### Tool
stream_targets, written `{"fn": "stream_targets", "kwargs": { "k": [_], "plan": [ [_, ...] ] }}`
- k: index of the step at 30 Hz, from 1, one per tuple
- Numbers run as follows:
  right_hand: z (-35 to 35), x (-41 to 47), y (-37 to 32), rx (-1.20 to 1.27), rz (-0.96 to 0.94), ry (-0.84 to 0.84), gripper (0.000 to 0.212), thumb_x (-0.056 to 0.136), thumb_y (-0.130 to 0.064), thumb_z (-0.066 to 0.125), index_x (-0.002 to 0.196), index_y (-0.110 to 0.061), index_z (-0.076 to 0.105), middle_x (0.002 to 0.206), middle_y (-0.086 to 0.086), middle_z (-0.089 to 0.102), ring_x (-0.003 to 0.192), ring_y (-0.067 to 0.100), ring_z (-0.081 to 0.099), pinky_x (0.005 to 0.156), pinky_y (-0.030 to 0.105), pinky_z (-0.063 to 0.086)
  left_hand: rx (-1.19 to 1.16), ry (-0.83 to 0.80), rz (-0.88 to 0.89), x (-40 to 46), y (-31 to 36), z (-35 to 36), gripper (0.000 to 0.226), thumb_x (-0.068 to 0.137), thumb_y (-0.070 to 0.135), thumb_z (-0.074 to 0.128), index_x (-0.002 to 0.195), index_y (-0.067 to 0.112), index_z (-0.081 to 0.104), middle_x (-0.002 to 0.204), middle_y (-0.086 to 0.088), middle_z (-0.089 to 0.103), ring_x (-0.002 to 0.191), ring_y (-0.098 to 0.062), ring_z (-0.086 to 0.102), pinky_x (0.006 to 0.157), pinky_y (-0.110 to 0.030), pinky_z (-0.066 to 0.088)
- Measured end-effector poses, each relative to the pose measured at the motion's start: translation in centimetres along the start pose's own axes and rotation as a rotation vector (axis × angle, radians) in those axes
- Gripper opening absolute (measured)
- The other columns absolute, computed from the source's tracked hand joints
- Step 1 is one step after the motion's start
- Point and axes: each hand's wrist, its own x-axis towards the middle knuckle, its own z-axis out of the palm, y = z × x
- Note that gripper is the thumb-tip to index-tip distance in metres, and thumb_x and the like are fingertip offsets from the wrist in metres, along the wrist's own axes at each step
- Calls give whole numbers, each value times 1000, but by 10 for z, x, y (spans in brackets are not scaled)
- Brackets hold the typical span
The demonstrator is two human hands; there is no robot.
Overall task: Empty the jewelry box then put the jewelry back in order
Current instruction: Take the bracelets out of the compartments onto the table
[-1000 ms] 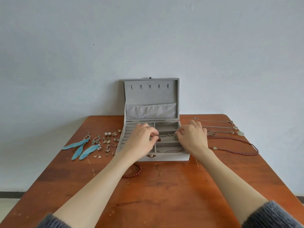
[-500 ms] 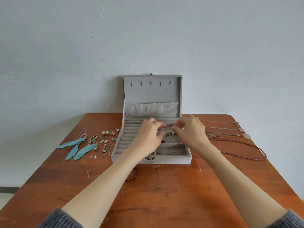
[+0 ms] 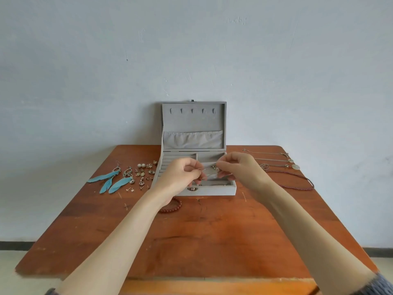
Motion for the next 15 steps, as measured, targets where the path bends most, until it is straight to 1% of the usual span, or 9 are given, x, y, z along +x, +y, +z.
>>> {"fn": "stream_targets", "kwargs": {
  "k": [2, 6, 7, 9, 10, 12, 15],
  "plan": [
    [2, -10, 3, 23, 44, -27, 6, 88, -7, 57, 86, -9, 63, 68, 3, 62, 65, 13, 56, 65, 24, 45, 25, 2, -1, -11, -2, 0, 10, 90, 10, 55, 89, 18, 61, 77, 2, 69, 63, -7, 60, 56, -17, 45],
    [8, -26, 10, -48, 65, -17, 9, 86, -7, 58, 87, -13, 64, 69, -1, 60, 61, 9, 55, 58, 19, 44, 161, 11, 66, -27, -1, 1, 7, 90, 19, 56, 92, 20, 63, 76, 5, 68, 54, 4, 56, 52, -9, 40],
    [9, -28, 12, -94, 54, -10, 8, 87, -8, 58, 86, -13, 65, 68, 0, 59, 60, 9, 53, 58, 18, 43, 183, 3, 94, -30, 1, 1, 8, 90, 21, 56, 92, 21, 64, 76, 6, 68, 55, 5, 57, 52, -7, 39],
    [10, -32, 16, -127, 43, -21, 9, 87, -12, 59, 87, -10, 67, 66, 2, 58, 59, 11, 51, 61, 22, 43, 194, -16, 138, -35, 8, 0, 8, 90, 21, 57, 92, 22, 64, 76, 7, 67, 58, 4, 58, 52, -4, 39],
    [10, -33, 17, -90, 46, -39, 11, 87, -14, 59, 89, -7, 68, 68, 4, 58, 60, 11, 51, 63, 23, 43, 194, -21, 153, -36, 12, 0, 8, 90, 21, 57, 92, 21, 65, 75, 6, 67, 59, 3, 58, 51, -4, 39],
    [9, -36, 19, 86, 73, -100, 13, 88, -15, 60, 91, -4, 67, 75, 5, 59, 63, 12, 53, 66, 24, 43, 215, -21, 176, -38, 17, -4, 9, 90, 22, 57, 93, 21, 65, 75, 5, 66, 56, 5, 56, 50, -3, 38],
    [6, -40, 20, 371, 119, -213, 14, 90, -12, 54, 85, -4, 65, 79, 3, 61, 66, 14, 54, 61, 24, 39, 266, -20, 195, -40, 19, -8, 9, 91, 23, 56, 92, 23, 64, 71, 6, 63, 50, 9, 54, 50, -1, 37]
  ]
}}
